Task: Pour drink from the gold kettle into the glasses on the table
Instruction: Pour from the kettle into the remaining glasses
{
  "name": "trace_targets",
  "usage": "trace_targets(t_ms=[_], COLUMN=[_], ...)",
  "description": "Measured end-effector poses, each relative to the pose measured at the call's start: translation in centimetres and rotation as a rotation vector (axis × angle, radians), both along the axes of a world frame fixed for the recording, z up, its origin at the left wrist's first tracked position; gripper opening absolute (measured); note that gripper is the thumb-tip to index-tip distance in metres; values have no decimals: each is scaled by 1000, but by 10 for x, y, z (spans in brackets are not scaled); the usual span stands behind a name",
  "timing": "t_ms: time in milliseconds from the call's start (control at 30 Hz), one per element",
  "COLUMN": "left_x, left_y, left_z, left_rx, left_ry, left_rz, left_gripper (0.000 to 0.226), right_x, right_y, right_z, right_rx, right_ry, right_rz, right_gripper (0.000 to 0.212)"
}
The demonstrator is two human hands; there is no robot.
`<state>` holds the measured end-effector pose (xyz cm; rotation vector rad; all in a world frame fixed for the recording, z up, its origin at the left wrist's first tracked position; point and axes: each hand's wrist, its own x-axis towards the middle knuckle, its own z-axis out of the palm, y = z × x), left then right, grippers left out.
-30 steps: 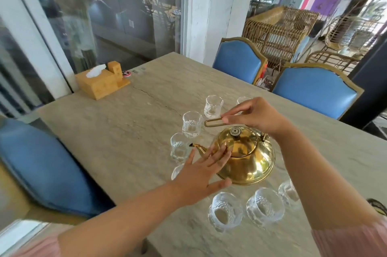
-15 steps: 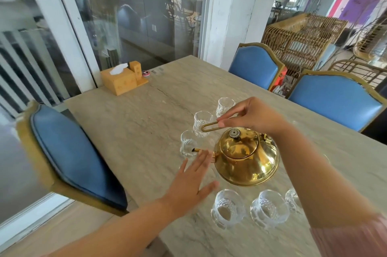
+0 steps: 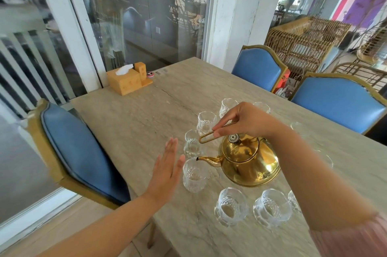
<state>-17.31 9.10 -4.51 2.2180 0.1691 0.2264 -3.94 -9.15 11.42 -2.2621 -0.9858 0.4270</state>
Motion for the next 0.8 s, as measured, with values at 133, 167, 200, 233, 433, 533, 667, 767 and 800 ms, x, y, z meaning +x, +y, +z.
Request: trace_targets(t_ms=[133, 167, 200, 233, 433, 533, 667, 767, 800], left_x=[-5, -8, -12, -16, -7, 5, 12, 11, 10], left_y=[-6, -8, -10, -15, -71, -90, -98, -99, -99], left_z=[-1, -2, -3, -4, 0, 11, 10, 9, 9], left_rx=[54, 68, 95, 137, 417, 453, 478, 495, 497], left_ry=[-105, -194, -288, -352, -215, -148, -124, -110, -101], left_rz=[-26, -19, -35, -81, -425, -423, -395, -396, -398], left_gripper=[55, 49, 39, 30, 58, 65, 70, 70, 70], right_x=[0, 0, 1, 1, 2, 3, 2, 0, -1], right_y=[2, 2, 2, 2, 2, 2, 2, 3, 3], right_z=[-3, -3, -4, -4, -7, -8, -8, -8, -9], right_rx=[3, 5, 4, 3, 5, 14, 23, 17, 11], right_ry=[15, 18, 18, 19, 1, 1, 10, 8, 2], right_rz=[-6, -4, -4, -3, -20, -12, -5, 2, 6], right_gripper=[19, 19, 19, 19, 20, 17, 15, 14, 14])
